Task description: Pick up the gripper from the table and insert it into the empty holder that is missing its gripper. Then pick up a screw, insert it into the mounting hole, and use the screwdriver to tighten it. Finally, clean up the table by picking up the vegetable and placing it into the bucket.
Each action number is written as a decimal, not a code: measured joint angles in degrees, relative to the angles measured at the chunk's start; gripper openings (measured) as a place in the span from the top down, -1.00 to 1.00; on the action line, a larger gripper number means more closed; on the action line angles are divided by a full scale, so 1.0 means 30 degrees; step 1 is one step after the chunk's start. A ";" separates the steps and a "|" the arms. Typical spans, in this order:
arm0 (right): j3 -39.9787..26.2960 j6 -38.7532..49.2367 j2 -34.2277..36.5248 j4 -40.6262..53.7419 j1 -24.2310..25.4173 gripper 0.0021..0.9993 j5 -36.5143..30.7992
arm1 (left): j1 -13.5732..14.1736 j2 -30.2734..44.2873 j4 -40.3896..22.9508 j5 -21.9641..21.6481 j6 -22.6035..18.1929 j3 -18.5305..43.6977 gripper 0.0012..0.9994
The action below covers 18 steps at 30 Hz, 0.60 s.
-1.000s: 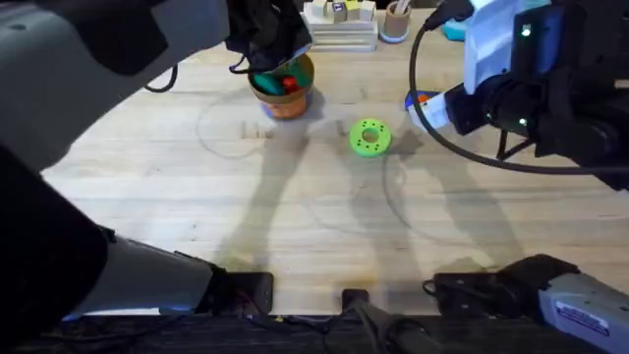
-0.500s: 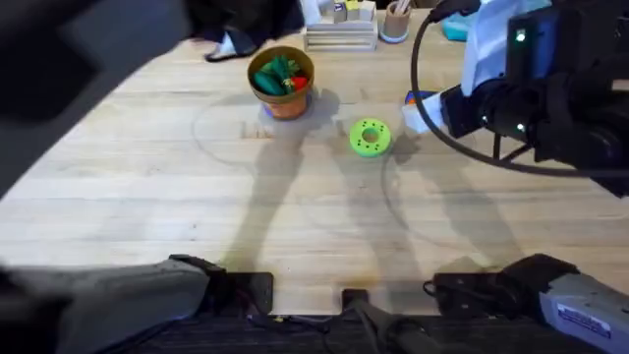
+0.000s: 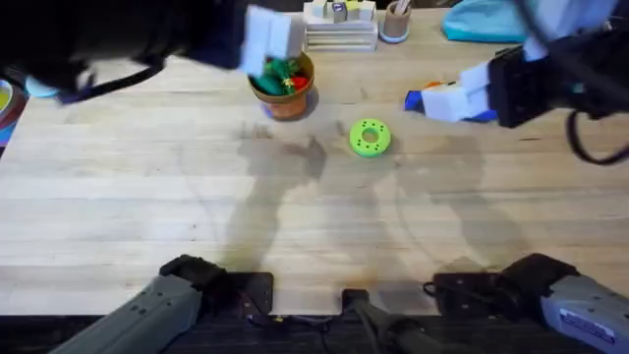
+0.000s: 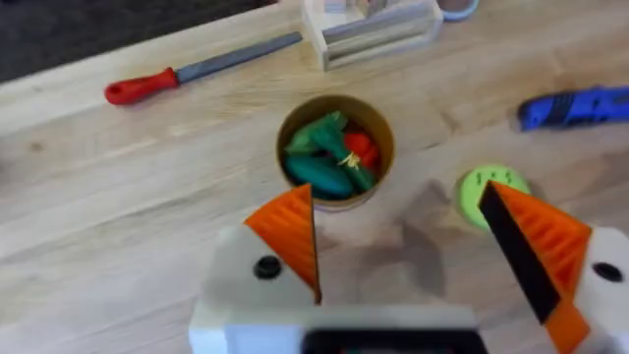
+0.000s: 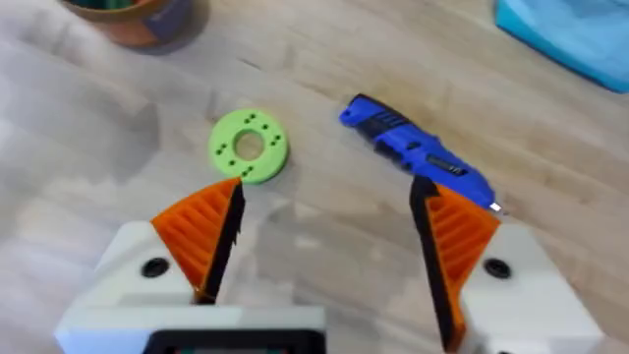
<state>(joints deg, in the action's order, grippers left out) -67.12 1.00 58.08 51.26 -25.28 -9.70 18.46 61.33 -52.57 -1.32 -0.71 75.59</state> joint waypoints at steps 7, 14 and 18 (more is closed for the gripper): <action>-0.3125 -0.1231 0.0000 0.5242 -0.0022 -0.98 0.1608 | 0.0000 -0.2185 -0.3846 -0.0073 -0.4023 0.0000 -0.99; -0.3880 -0.1495 -0.0248 0.7215 -0.0022 -0.98 0.1992 | 0.0000 -0.2985 -0.5415 -0.0115 -0.5791 0.0000 -0.99; -0.3888 -0.1496 -0.0233 0.7215 -0.0022 -0.98 0.2056 | 0.0000 -0.2926 -0.5415 -0.0146 -0.6119 0.0000 -0.98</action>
<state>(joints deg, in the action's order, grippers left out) -78.78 -3.49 57.39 72.90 -25.34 -3.53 18.46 52.56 -68.82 -1.76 -19.07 75.59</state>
